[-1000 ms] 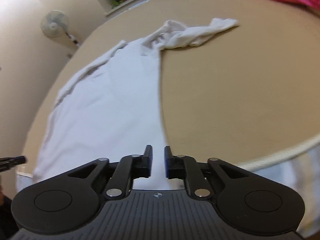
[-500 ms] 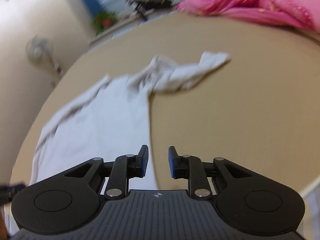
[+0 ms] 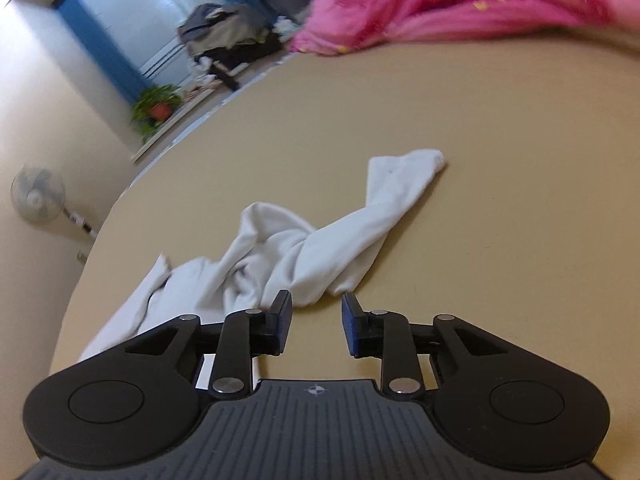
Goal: Fold small clothes
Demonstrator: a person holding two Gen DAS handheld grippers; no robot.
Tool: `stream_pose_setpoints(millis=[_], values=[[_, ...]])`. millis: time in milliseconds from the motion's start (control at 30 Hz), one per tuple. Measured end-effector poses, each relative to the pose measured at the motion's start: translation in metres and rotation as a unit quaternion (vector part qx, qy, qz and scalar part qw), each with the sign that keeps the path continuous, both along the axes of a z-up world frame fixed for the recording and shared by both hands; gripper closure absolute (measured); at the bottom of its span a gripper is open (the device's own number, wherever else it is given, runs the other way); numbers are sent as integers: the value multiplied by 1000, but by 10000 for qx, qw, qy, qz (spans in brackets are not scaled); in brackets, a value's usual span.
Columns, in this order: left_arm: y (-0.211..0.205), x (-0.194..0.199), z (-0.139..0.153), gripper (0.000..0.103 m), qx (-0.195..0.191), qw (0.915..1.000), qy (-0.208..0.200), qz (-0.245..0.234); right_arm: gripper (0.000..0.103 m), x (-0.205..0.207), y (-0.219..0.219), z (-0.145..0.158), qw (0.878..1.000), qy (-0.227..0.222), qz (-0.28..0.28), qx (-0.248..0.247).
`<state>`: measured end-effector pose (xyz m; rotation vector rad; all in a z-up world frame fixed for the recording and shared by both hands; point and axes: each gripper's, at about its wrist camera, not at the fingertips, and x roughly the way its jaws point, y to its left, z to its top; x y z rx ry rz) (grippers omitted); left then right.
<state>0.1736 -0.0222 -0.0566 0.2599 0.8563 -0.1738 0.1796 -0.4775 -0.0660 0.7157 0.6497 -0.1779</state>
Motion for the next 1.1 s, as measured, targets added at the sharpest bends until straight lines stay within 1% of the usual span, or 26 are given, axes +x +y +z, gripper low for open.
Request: stream_pose_setpoints(millis=[67, 100, 133, 200, 333, 367, 400, 433, 467, 500, 533, 567, 600, 633, 667, 700, 733, 767, 833, 867, 900, 933, 967, 1000, 1033, 1100], values=[[2, 4, -1, 59, 22, 10000, 3, 79, 67, 16, -10, -12, 9997, 25, -159, 176], [3, 5, -3, 59, 71, 9999, 9, 105, 62, 24, -15, -18, 9994, 33, -223, 245], [3, 7, -5, 59, 145, 9998, 9, 119, 59, 32, -20, -25, 9990, 56, -318, 317], [5, 9, -7, 59, 244, 9996, -1, 150, 57, 46, -30, -38, 9974, 101, -517, 487], [9, 12, -7, 59, 180, 9996, 17, 227, 58, 69, -42, -57, 9937, 100, -652, 908], [9, 13, -8, 59, 197, 9995, 11, 231, 60, 74, -43, -60, 9934, 36, -587, 985], [10, 14, -9, 59, 230, 9994, 6, 239, 74, 80, -42, -62, 9939, -16, -490, 983], [11, 15, -10, 59, 250, 9994, 11, 253, 95, 86, -41, -61, 9955, -74, -380, 864], [12, 16, -11, 59, 263, 9993, 30, 282, 95, 90, -41, -59, 9970, -142, -337, 677], [12, 16, -12, 59, 268, 9992, 52, 307, 97, 91, -44, -53, 9973, -276, -397, 549], [13, 17, -12, 59, 274, 9991, 64, 322, 98, 88, -50, -42, 9959, -469, -609, 468], [13, 17, -12, 59, 288, 9990, 59, 333, 98, 81, -59, -25, 9921, -801, -874, 416], [13, 17, -12, 59, 298, 9990, 43, 334, 98, 70, -69, -7, 9860, -1229, -1080, 320], [13, 16, -12, 59, 306, 9990, 21, 326, 98, 58, -77, 9, 9787, -1641, -1232, 106], [13, 16, -12, 59, 311, 9990, 10, 314, 98, 45, -84, 22, 9698, -1979, -1407, -233], [11, 16, -12, 59, 320, 9991, 2, 291, 98, 33, -91, 28, 9622, -2115, -1620, -558], [10, 15, -12, 59, 332, 9991, 0, 263, 98, 23, -103, 24, 9584, -1990, -1916, -724], [8, 14, -12, 59, 350, 9991, -7, 223, 98, 16, -116, 11, 9582, -1639, -2254, -651], [5, 12, -12, 59, 408, 9991, -44, 130, 97, 8, -139, -27, 9595, -583, -2745, -225], [4, 11, -12, 59, 440, 9990, -65, 102, 97, 4, -149, -50, 9573, 24, -2890, 85], [4, 11, -12, 59, 452, 9989, -73, 95, 97, -3, -157, -71, 9518, 361, -3005, 493], [4, 12, -12, 59, 445, 9989, -65, 109, 98, -11, -163, -86, 9471, 415, -3062, 868], [5, 12, -12, 59, 421, 9990, -51, 132, 99, -18, -166, -93, 9456, 251, -3057, 1081], [6, 12, -11, 59, 389, 9991, -38, 162, 98, -19, -169, -92, 9481, 222, -2984, 1075], [6, 13, -11, 59, 374, 9991, -30, 173, 89, -20, -169, -87, 9509, 208, -2961, 880], [5, 13, -12, 59, 403, 9991, -14, 164, 88, -28, -175, -75, 9492, -30, -3107, 496]])
